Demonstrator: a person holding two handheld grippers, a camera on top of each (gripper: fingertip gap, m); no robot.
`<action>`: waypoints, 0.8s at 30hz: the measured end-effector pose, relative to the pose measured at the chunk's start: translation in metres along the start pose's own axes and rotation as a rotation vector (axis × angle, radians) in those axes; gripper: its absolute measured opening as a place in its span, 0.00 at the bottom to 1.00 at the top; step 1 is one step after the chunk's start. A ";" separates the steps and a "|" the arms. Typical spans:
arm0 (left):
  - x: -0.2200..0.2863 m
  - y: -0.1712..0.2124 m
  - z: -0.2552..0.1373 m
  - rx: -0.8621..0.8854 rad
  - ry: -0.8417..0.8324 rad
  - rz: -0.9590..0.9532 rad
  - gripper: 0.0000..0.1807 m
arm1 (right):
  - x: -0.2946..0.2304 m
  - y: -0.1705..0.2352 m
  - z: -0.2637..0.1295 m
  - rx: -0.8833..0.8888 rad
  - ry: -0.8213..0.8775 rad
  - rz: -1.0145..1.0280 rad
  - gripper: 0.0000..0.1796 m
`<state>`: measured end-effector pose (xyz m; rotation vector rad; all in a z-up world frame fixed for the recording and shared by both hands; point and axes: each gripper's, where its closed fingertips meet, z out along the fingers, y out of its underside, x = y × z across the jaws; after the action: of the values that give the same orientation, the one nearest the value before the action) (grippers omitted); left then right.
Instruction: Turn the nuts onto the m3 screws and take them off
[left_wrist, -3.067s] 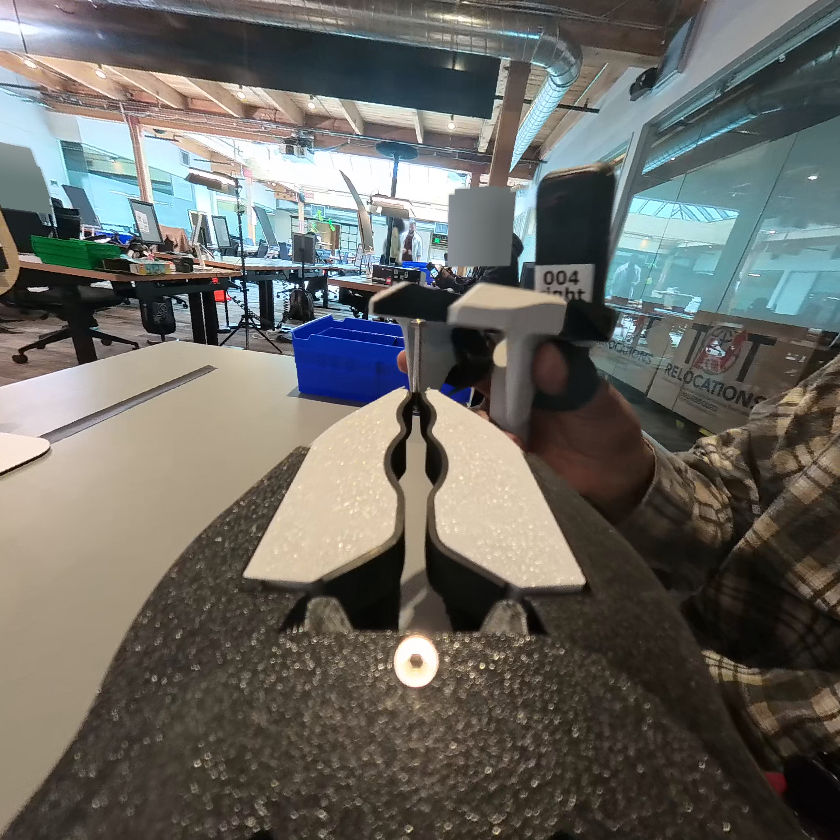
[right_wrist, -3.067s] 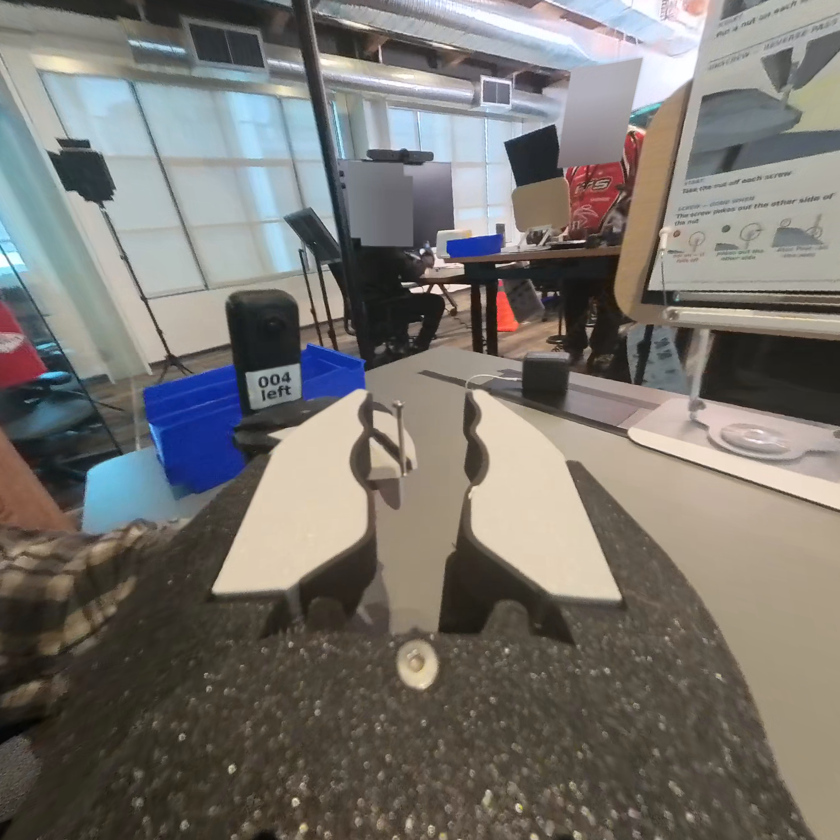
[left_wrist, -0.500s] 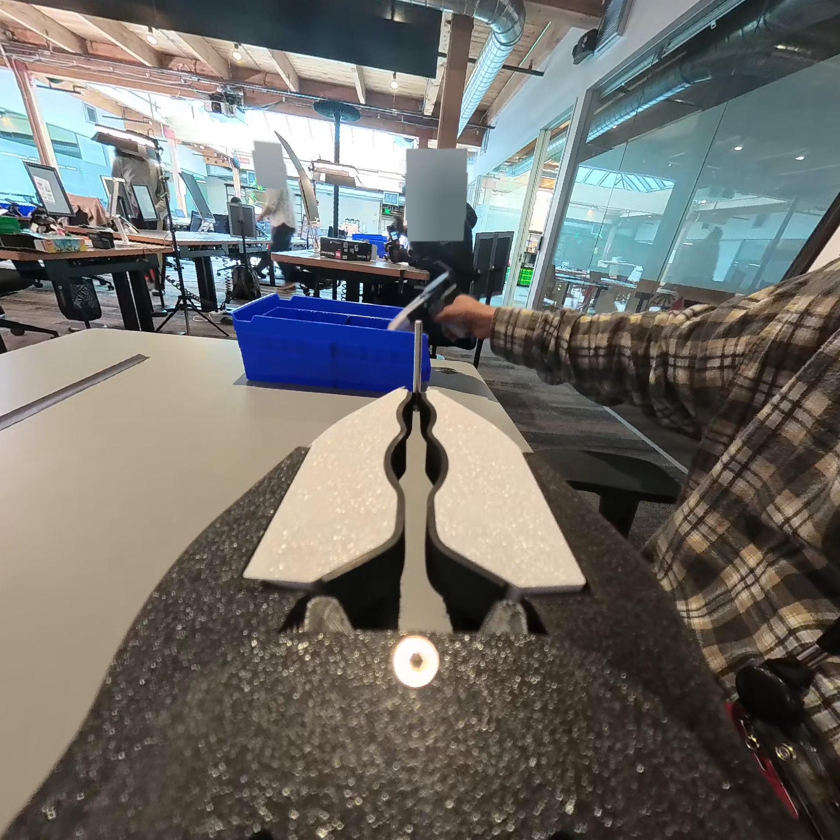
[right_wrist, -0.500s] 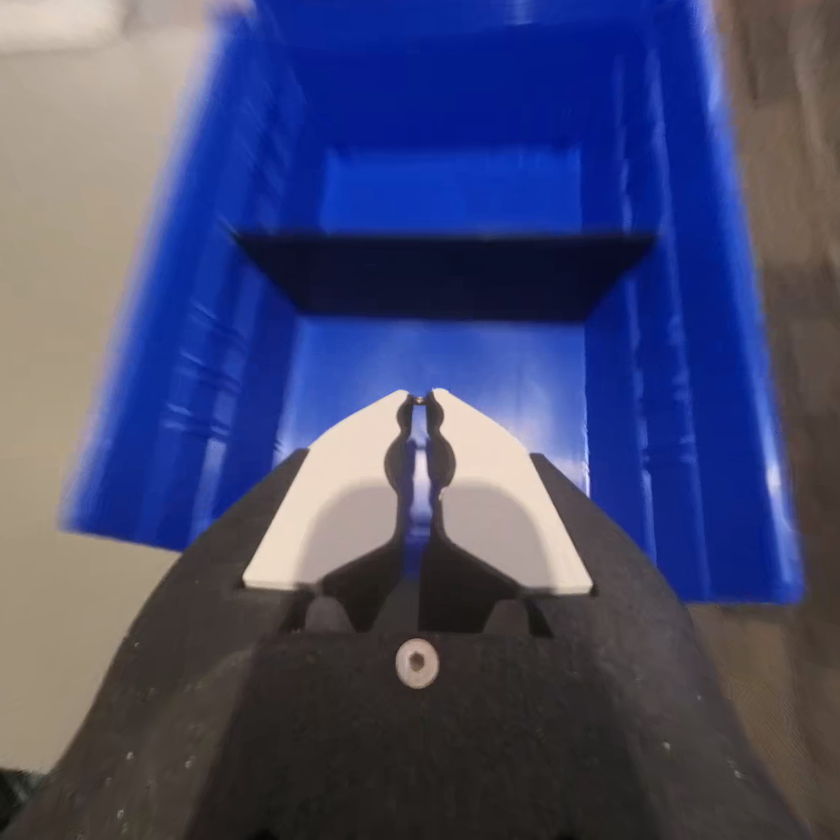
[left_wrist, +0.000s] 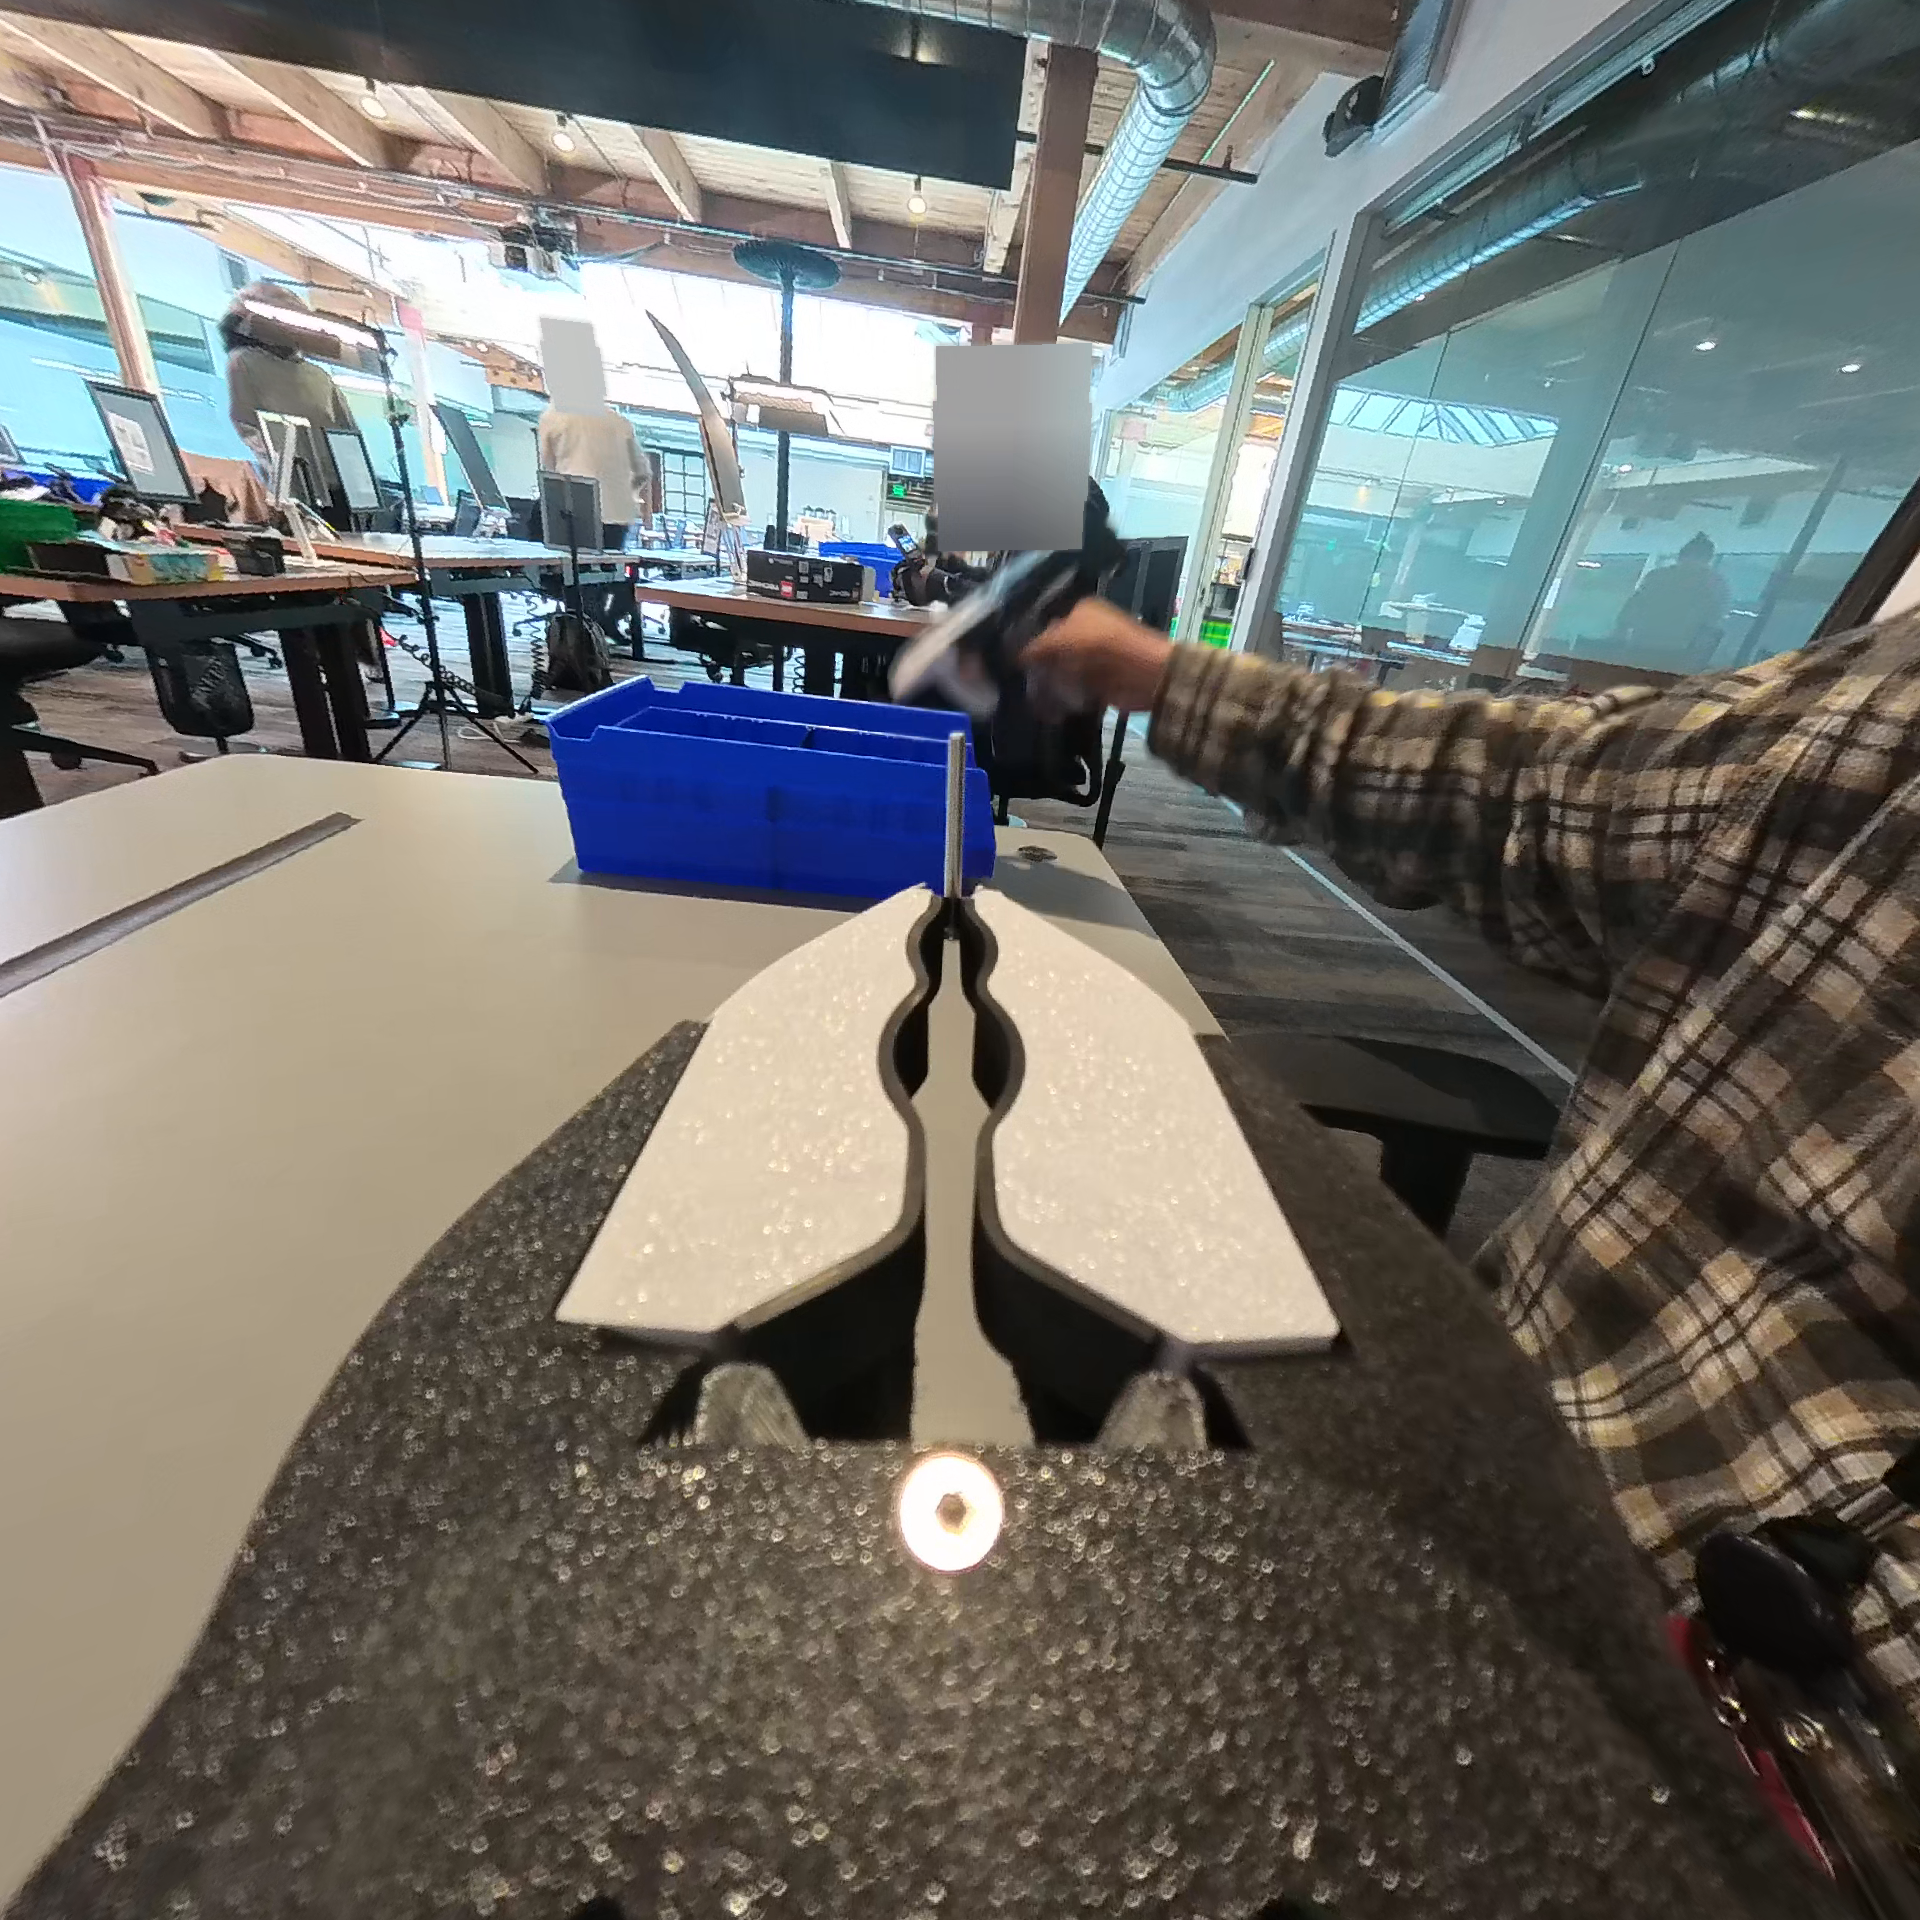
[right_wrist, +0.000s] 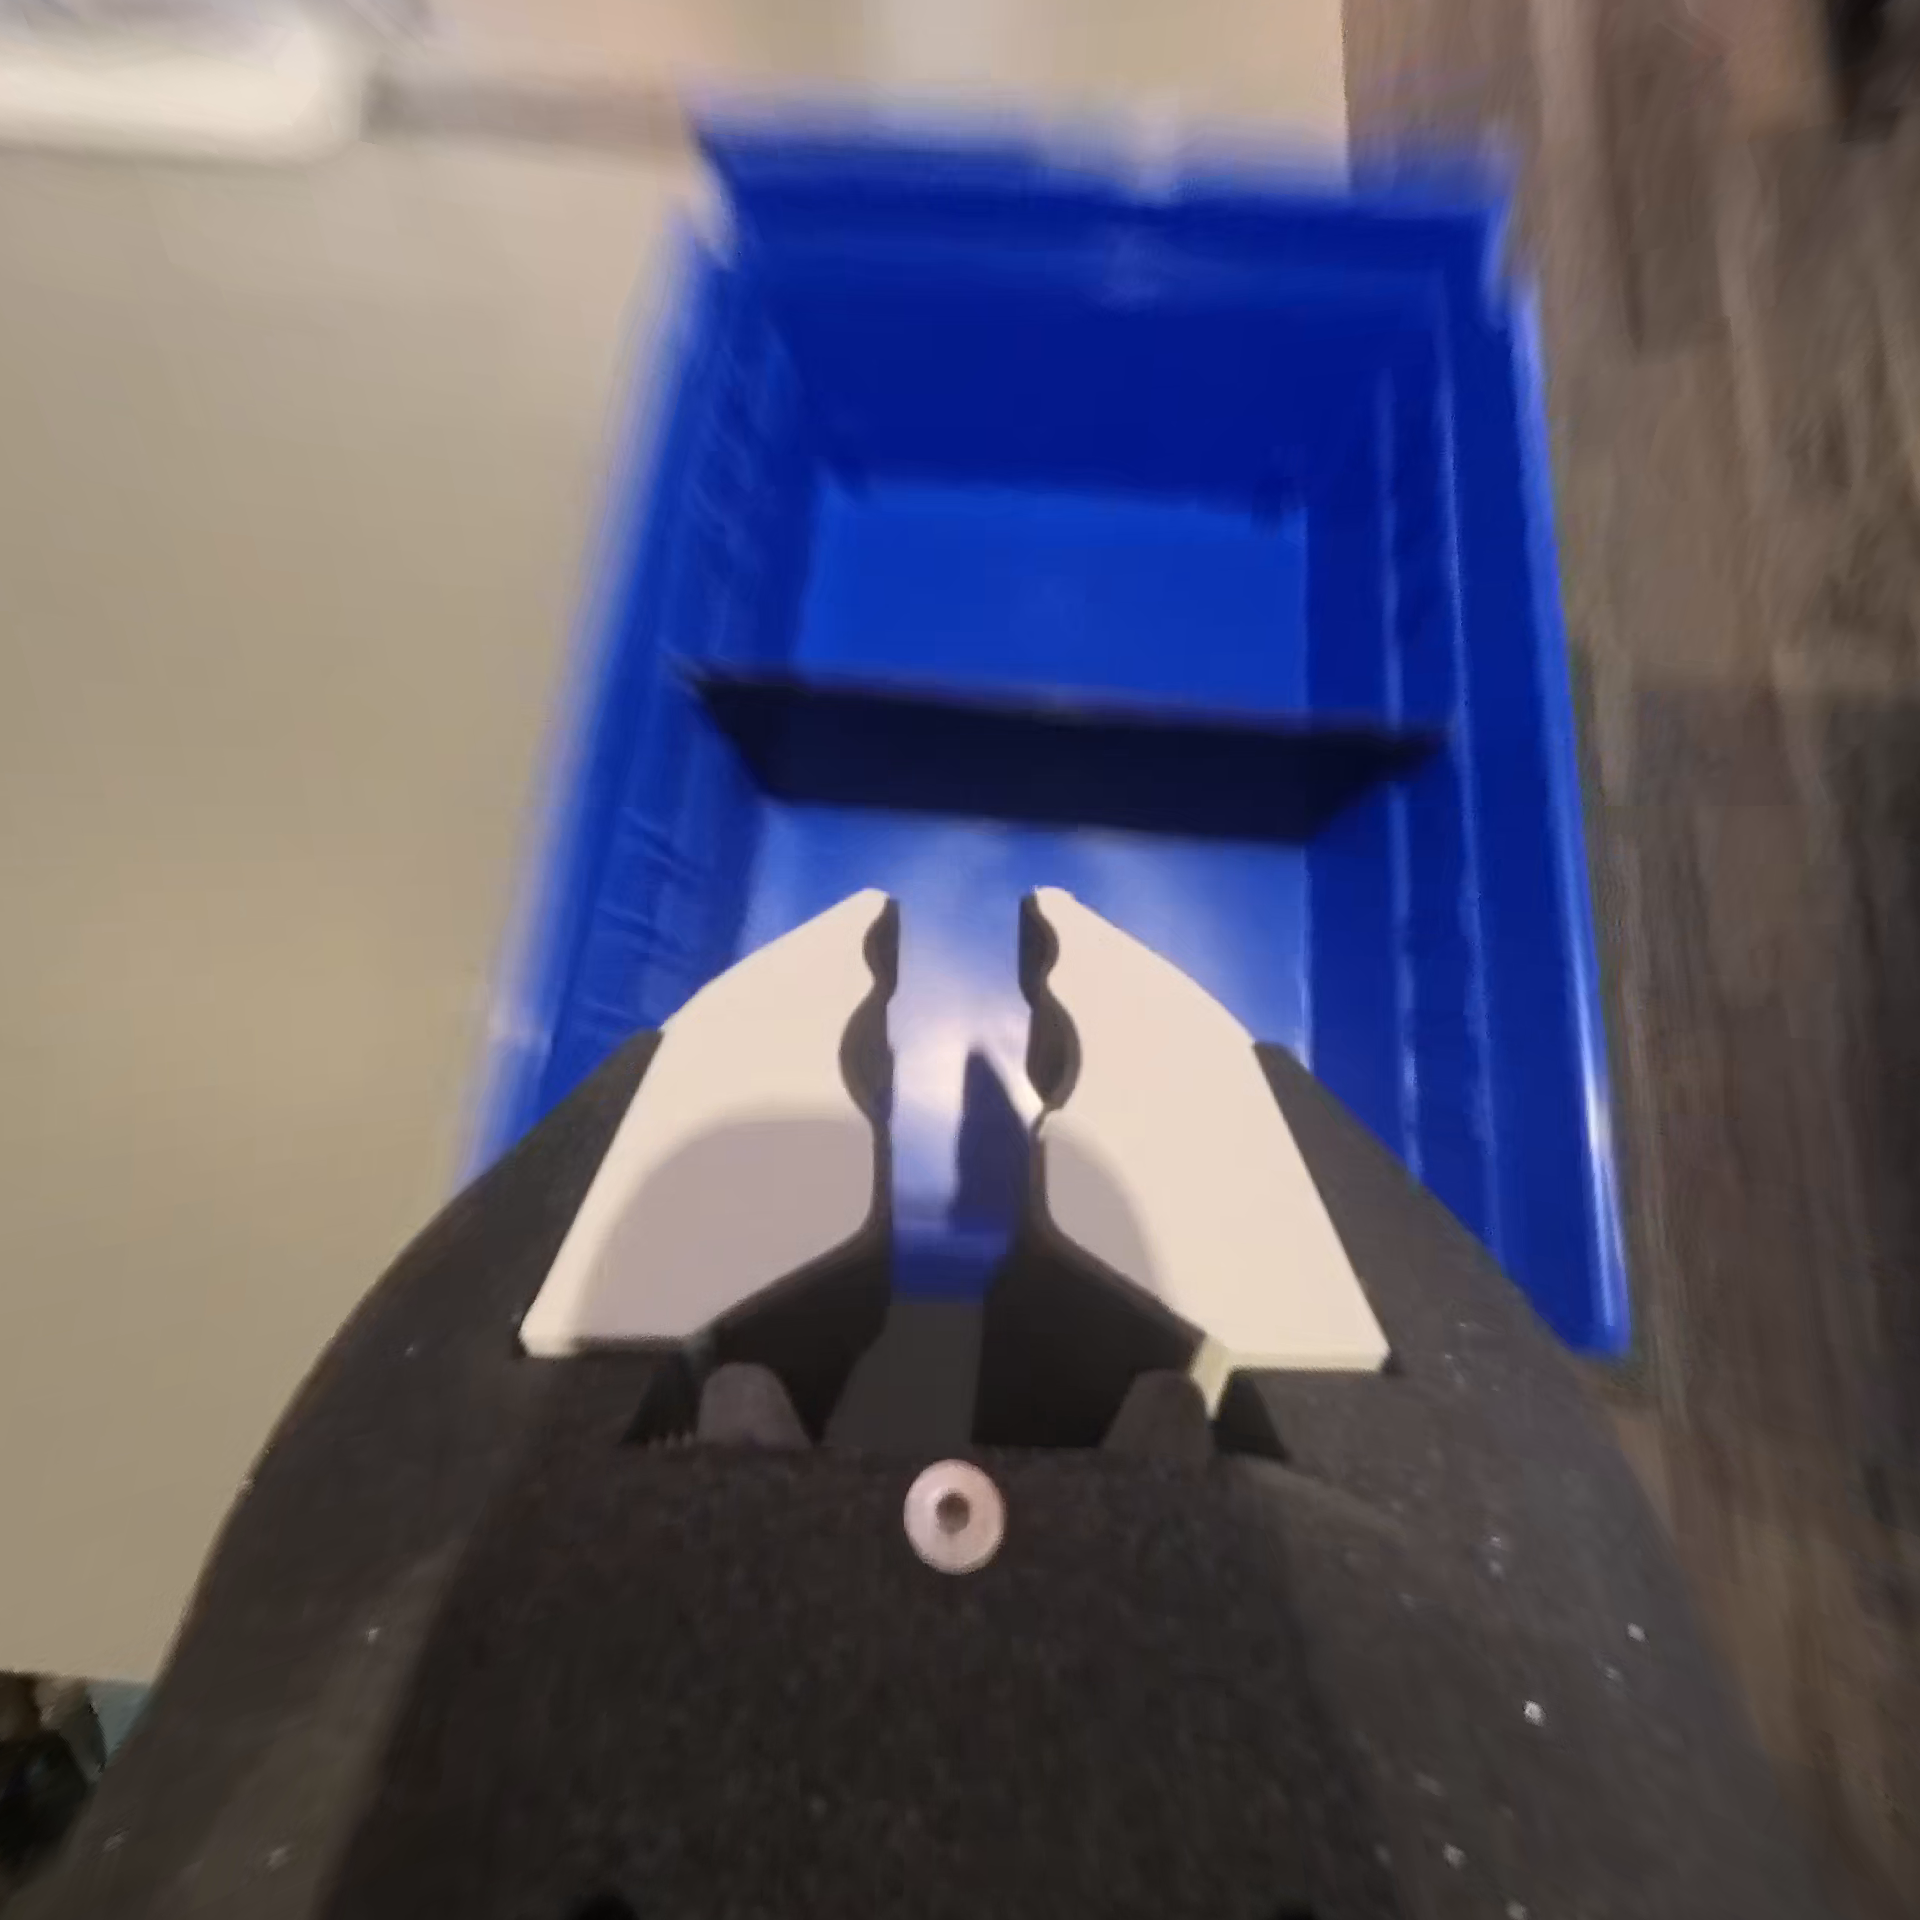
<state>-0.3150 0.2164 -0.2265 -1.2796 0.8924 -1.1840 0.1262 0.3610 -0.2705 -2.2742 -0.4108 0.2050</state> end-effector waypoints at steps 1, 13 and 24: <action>0.000 0.000 0.000 -0.001 -0.001 -0.001 0.01 | -0.016 -0.019 -0.010 0.072 -0.027 -0.022 0.12; 0.000 0.000 0.000 0.002 -0.003 -0.017 0.01 | -0.408 -0.087 -0.046 0.639 -1.104 -0.290 0.17; 0.001 -0.006 -0.003 0.018 -0.003 -0.010 0.01 | -0.473 -0.073 -0.025 0.591 -1.272 -0.315 0.13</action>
<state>-0.3187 0.2158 -0.2207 -1.2721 0.8720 -1.1958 -0.3253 0.2207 -0.1923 -1.2241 -1.1376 1.4049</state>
